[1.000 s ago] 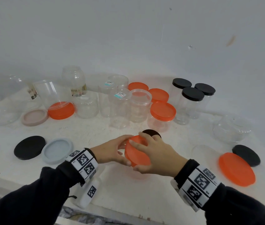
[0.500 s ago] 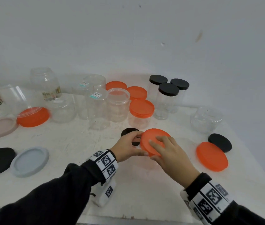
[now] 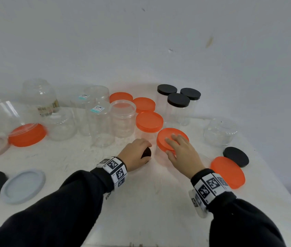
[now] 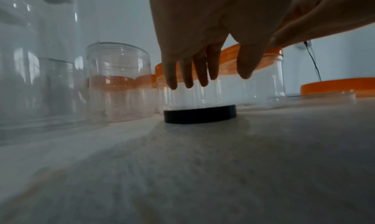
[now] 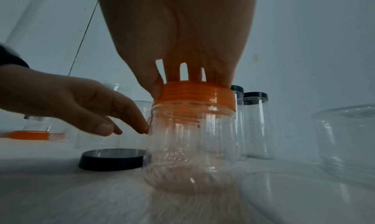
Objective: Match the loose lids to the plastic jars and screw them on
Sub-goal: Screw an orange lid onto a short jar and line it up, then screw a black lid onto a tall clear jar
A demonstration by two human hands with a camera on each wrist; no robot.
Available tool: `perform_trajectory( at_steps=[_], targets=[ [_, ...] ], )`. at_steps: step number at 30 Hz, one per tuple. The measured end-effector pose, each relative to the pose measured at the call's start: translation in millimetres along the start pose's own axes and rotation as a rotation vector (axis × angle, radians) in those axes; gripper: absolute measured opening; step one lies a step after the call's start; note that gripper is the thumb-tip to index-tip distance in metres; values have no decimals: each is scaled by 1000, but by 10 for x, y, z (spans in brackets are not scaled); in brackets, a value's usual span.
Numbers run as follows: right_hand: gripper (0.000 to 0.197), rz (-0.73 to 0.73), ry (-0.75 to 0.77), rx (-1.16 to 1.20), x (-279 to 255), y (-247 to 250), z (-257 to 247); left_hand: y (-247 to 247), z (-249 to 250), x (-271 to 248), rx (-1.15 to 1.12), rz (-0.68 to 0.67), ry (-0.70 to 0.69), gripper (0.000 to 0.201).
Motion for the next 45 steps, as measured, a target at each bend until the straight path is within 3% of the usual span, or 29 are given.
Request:
perform_trajectory(
  at_steps=[4, 8, 15, 25, 33, 36, 41, 45],
  targets=[
    [45, -41, -30, -14, 91, -17, 5, -164, -136, 4, 178, -173, 50, 66],
    [47, -77, -73, -28, 134, -55, 37, -282, -256, -29, 197, -298, 128, 77],
    [47, -43, -80, -33, 126, -87, 7, -186, -258, -27, 224, -233, 116, 69],
    [47, -69, -94, -66, 133, -82, 0, -135, -302, -134, 133, -232, 210, 71],
    [44, -38, -174, -118, 230, -13, -100, 303, -634, -873, -88, -40, 348, 72],
    [38, 53, -23, -126, 342, 4, -491, 480, -813, -1222, -96, 9, 422, 80],
    [39, 74, 252, 20, 613, 6, -1384, 706, -993, -1660, -104, 112, 486, 70],
    [48, 35, 341, 20, 894, -23, -1878, 856, -1060, -1961, -144, 168, 526, 92]
  ],
)
Point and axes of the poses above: each hand's wrist, its own x-axis towards the middle knuckle, its own y-axis out of the back of the hand, z = x × y, the point moved 7 cm from there along x, towards the middle knuckle, and after that the axes turned 3 degrees about -y, right-handed, at the moved point
